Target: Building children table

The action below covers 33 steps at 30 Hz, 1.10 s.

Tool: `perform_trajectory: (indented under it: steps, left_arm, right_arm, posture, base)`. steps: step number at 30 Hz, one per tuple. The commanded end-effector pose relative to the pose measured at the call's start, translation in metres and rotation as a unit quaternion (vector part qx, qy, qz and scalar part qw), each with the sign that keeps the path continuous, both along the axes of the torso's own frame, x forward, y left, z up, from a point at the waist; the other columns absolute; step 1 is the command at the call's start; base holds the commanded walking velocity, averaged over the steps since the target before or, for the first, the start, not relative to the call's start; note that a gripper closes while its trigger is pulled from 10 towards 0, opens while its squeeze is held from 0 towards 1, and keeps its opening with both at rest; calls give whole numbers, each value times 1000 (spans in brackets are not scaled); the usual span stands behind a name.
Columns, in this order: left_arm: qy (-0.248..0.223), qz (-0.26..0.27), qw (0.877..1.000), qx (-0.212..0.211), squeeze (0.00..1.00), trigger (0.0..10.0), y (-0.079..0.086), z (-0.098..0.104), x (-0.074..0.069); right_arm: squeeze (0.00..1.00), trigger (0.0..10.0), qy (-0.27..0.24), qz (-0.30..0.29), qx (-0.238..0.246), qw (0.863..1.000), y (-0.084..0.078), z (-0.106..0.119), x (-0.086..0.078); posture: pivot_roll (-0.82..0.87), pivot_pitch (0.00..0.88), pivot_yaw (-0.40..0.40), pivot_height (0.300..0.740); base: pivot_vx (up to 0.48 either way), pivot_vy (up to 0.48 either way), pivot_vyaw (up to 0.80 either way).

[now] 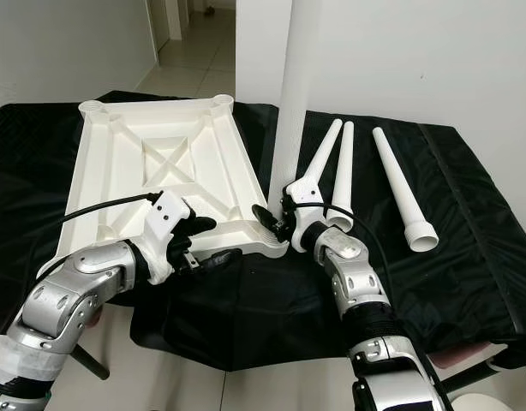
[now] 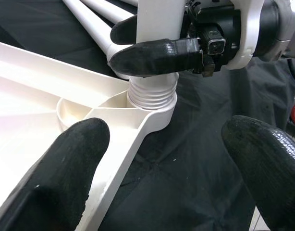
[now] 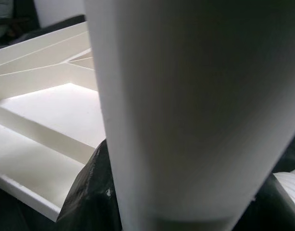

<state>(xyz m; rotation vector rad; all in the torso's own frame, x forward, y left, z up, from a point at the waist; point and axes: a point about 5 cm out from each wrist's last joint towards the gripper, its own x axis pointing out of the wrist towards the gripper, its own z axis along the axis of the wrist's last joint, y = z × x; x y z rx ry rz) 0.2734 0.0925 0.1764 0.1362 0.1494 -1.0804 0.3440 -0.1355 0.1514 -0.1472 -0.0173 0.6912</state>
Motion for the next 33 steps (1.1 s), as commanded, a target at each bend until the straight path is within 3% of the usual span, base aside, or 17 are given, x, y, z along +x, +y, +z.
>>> perform_trajectory:
  steps: [1,15,16,17,18,19,20,24,27,28,31,33]
  left_arm:
    - [-2,12,1000,-2,0,10000,1,1,0]
    - [0,12,1000,-1,0,10000,2,0,-1]
    - [0,11,1000,-1,0,10000,2,0,-1]
    - [0,11,1000,-1,0,10000,2,0,-1]
    - [1,11,1000,0,0,10000,2,-1,-2]
    - [1,11,1000,0,0,10000,2,-1,-2]
    - [1,11,1000,0,0,10000,2,-1,-2]
    - [2,9,1000,0,0,10000,1,-2,-3]
    - [3,9,1000,0,0,10000,1,-2,-3]
    - [3,8,1000,0,0,10000,1,-2,-3]
    - [3,7,1000,0,0,10000,1,-2,-4]
    - [4,6,1000,0,0,10000,0,-3,-3]
  right_arm:
    - [0,0,34,11,-10,999,-4,-14,-2]
    - [0,0,54,-25,62,996,-5,-23,-8]
    - [0,1765,53,-44,70,995,-2,-23,-9]
    - [0,1765,53,-44,70,995,-2,-23,-9]
    - [0,5608,52,-63,77,994,2,-22,-10]
    - [0,5608,52,-63,77,994,2,-22,-10]
    - [0,10000,56,-99,90,990,7,-21,-10]
    - [0,10000,67,-176,119,975,15,-19,-10]
    - [0,10000,67,-192,124,971,16,-18,-10]
    - [0,10000,67,-231,126,963,16,-19,-10]
    - [0,10000,63,-268,126,953,16,-20,-11]
    - [0,10000,62,-317,130,937,18,-21,-14]
  posture:
    - [67,10,-30,740]
    - [64,15,-34,740]
    - [66,14,-39,740]
    - [66,14,-39,740]
    - [67,12,-41,740]
    - [67,12,-41,740]
    - [66,11,-41,740]
    - [66,9,-46,740]
    - [66,9,-46,740]
    - [65,5,-47,740]
    - [63,2,-48,740]
    - [62,0,-48,740]
  base:
    - [0,0,0]
    - [0,0,0]
    - [0,0,0]
    - [0,0,0]
    - [0,0,0]
    - [0,0,0]
    - [0,0,0]
    - [0,0,0]
    - [0,0,0]
    - [0,0,0]
    - [0,0,0]
    - [0,0,0]
